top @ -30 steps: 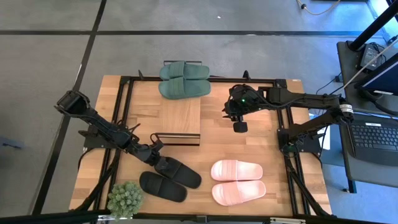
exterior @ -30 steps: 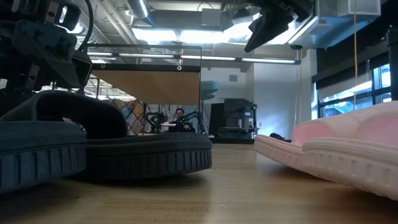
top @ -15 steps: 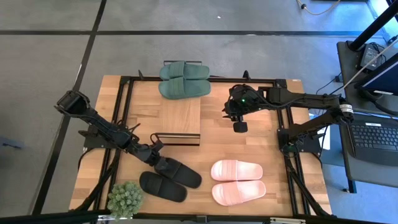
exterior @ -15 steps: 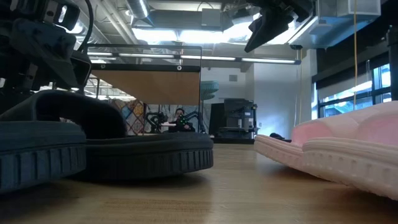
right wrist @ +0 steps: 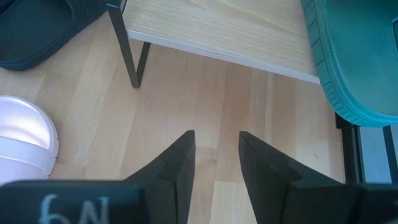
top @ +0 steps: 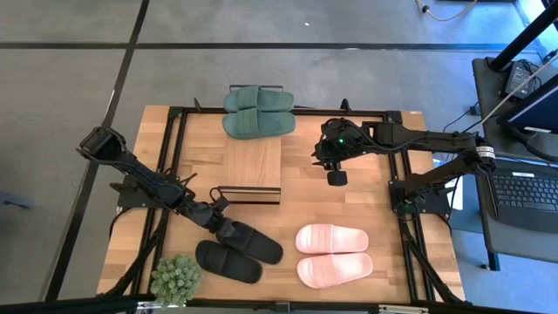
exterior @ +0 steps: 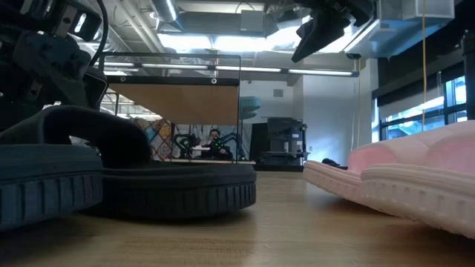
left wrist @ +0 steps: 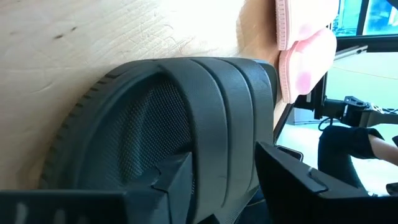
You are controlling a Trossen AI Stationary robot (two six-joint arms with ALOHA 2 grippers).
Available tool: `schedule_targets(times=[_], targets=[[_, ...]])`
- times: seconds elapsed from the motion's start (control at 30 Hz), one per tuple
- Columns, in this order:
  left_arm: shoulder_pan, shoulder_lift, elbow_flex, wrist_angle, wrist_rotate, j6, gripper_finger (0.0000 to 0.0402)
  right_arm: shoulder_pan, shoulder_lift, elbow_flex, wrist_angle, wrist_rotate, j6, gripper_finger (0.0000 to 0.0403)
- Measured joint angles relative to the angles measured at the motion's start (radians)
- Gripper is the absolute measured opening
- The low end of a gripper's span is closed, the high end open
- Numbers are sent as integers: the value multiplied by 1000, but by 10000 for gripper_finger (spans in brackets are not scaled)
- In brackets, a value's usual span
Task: Pick and place slides into the shelf
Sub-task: Put the right black slipper on the shelf
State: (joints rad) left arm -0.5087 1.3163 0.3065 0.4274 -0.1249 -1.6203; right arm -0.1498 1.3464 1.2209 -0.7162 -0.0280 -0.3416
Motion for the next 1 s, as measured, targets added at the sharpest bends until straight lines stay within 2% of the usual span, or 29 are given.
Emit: schedule_targets(times=[0.4,0.57,0.87,1.0], targets=[[0,0,0,0,-13,-1,63,0,0,0,0,0,0,125],[14,0,0,7,-14,-25,10,0,0,0,0,0,0,125],[63,-5,1,185,38,40,4,0,0,0,1,0,0,125],[61,-10,1,185,67,28,3,0,0,0,1,0,0,125]])
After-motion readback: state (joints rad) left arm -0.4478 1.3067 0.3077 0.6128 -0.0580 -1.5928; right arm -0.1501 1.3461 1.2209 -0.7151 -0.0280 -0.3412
